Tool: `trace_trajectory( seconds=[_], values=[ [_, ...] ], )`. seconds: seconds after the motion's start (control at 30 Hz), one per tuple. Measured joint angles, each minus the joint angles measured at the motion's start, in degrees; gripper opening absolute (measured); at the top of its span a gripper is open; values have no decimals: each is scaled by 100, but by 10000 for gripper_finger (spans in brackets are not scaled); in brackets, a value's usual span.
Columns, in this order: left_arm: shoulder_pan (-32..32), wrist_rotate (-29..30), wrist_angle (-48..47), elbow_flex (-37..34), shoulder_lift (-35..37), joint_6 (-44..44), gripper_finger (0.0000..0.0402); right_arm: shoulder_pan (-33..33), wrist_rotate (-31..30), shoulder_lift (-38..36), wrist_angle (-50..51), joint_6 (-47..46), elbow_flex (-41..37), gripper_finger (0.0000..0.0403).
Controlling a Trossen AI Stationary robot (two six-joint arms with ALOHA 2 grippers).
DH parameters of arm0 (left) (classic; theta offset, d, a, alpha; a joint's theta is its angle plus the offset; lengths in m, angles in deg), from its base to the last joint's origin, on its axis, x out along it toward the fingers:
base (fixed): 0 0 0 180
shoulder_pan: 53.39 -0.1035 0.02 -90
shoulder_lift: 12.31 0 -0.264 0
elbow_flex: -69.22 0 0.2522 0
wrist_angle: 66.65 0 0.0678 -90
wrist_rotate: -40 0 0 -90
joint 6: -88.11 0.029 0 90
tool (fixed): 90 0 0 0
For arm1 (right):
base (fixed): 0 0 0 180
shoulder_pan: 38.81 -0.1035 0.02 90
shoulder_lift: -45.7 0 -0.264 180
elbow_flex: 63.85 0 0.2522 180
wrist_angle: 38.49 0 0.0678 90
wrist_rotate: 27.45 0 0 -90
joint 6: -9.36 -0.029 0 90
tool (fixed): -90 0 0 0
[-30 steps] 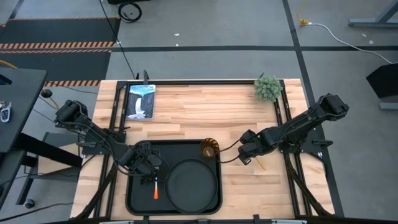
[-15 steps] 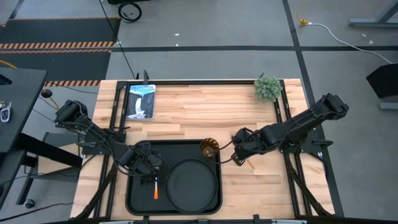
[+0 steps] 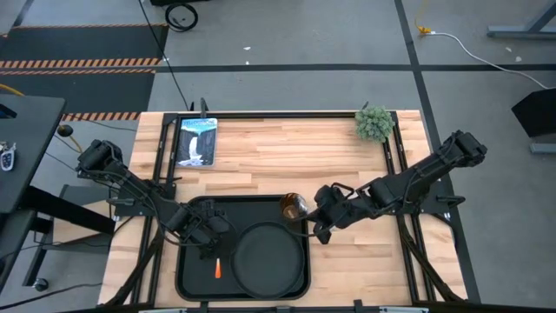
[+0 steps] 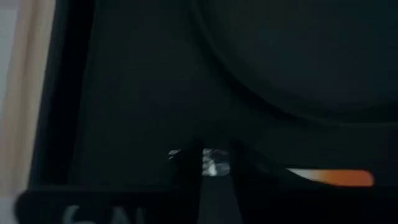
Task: Pick and place plate/cup/fork/spoon on tray
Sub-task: Put the yellow spoon to the left of the orange fork on the black serving tray
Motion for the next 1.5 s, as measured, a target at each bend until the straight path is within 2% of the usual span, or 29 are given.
trace_trajectory(
  seconds=[0.13,0.3,0.53,0.7,0.9,1.07,1.3,1.5],
  values=[
    [2,-1,656,-2,-2,291,134,-38,-227,0,-516,340,0,1],
    [4,180,2318,-2,-2,937,173,-47,-549,0,-1151,878,0,1],
    [-58,902,4171,-2,-2,1871,180,-47,-724,0,-2504,1957,0,1],
    [-342,789,4900,-2,-30,2105,173,-76,-591,302,-3754,3024,4,1],
    [-631,256,5280,-4,-142,2124,172,-80,-410,842,-4892,3716,4,1],
    [-721,-93,5492,-2,-177,2123,172,-77,-444,991,-4971,3845,2,1],
    [-785,-59,5616,-2,-177,2103,172,-67,-490,1138,-5461,4278,2,1],
    [-829,1,5931,-2,-177,2125,172,-67,-850,1277,-5809,4631,0,1]
  ],
)
